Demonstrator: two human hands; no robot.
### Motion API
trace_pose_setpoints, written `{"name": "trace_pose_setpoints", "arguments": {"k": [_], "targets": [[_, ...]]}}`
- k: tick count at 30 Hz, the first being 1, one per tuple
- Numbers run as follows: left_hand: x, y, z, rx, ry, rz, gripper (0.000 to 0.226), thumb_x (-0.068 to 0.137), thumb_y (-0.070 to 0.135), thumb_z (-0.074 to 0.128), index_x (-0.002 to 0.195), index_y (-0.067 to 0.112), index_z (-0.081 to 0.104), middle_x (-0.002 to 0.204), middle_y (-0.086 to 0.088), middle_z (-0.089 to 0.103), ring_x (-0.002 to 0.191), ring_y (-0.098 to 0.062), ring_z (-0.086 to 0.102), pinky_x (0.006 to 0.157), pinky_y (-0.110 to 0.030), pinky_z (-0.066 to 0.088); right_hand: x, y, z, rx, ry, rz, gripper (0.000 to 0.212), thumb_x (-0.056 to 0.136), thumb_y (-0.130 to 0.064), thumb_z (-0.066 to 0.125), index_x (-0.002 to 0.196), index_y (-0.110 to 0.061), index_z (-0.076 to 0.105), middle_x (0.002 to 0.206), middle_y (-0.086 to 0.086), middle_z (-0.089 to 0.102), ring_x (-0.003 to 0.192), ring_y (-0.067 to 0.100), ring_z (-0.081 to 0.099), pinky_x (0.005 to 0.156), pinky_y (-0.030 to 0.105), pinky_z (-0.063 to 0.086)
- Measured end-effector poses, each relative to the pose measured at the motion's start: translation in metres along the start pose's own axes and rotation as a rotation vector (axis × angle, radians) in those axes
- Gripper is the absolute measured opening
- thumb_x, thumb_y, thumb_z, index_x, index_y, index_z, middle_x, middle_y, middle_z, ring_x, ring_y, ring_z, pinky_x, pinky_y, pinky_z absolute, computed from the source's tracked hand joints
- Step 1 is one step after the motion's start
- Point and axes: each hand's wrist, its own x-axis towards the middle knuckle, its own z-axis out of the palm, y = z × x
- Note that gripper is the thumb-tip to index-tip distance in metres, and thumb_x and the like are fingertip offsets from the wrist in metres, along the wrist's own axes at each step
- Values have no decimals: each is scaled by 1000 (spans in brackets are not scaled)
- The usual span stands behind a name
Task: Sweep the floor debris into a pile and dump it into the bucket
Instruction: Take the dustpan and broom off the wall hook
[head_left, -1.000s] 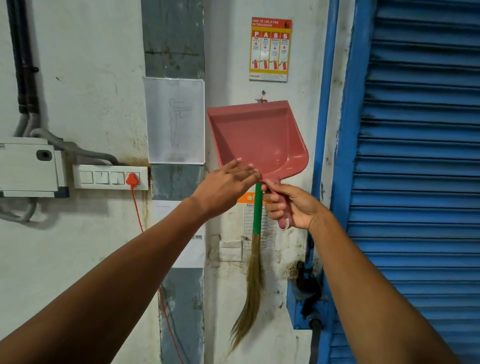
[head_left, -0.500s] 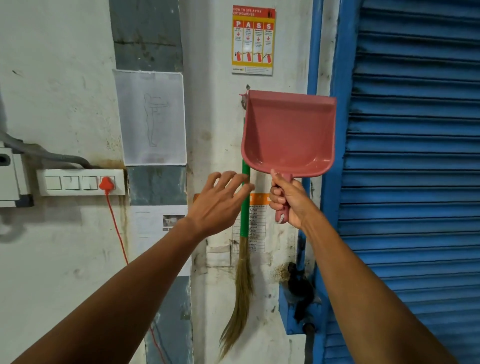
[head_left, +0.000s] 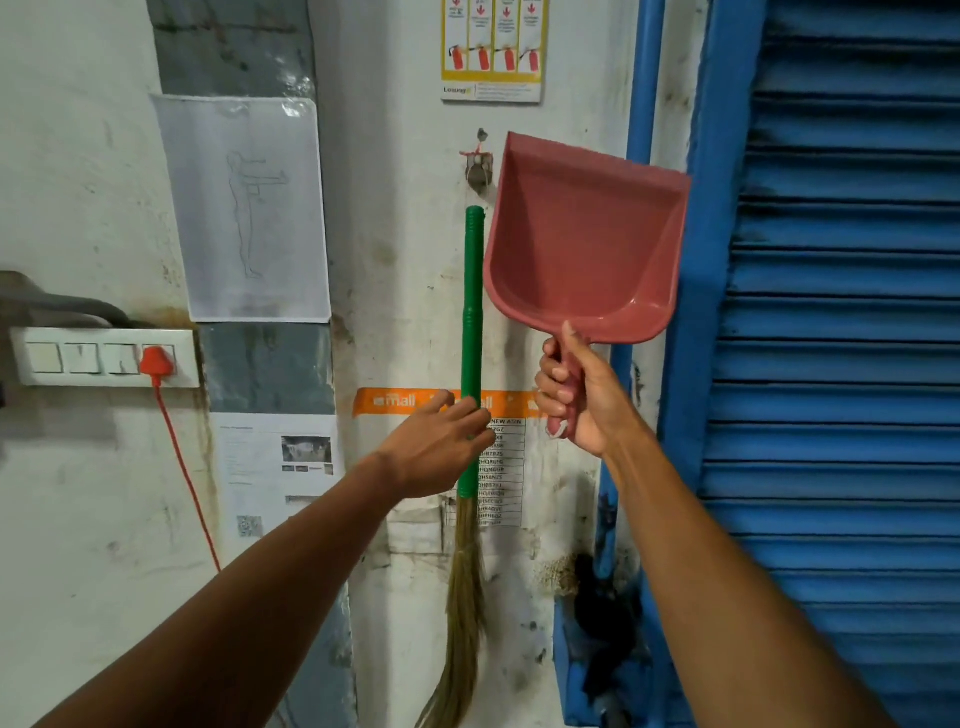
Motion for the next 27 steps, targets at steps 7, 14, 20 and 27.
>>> {"name": "trace_pose_setpoints", "arguments": {"k": [7, 14, 20, 27], "targets": [[13, 5, 26, 31, -66, -1, 27, 91, 21, 58, 118, 19, 61, 120, -3, 55, 116, -28, 48, 101, -49, 38, 20, -1, -27, 48, -101, 70, 54, 105, -48, 49, 121, -1, 69, 72, -1, 51, 46, 8, 37, 47, 24, 27], [18, 5, 33, 47, -63, 21, 28, 91, 20, 57, 118, 17, 64, 120, -5, 57, 118, -29, 50, 103, -51, 37, 27, -1, -37, 26, -143, 125, 47, 102, -56, 55, 78, -15, 53, 65, 0, 50, 44, 10, 37, 45, 25, 30], [23, 7, 35, 71, -126, 46, 38, 86, 23, 68, 124, 20, 68, 134, -7, 61, 140, -30, 43, 117, -59, 27, 27, 2, -38, 57, -203, 192, 48, 106, -51, 51, 71, -20, 39, 50, -8, 26, 36, 6, 26, 38, 23, 22], [42, 4, 39, 181, -411, 91, 51, 96, 38, 64, 145, 32, 54, 157, 0, 47, 158, -32, 11, 123, -67, -2, 22, 12, -33, 52, -140, 151, 44, 105, -48, 54, 72, -21, 45, 50, -10, 28, 37, 3, 26, 36, 20, 26]]}}
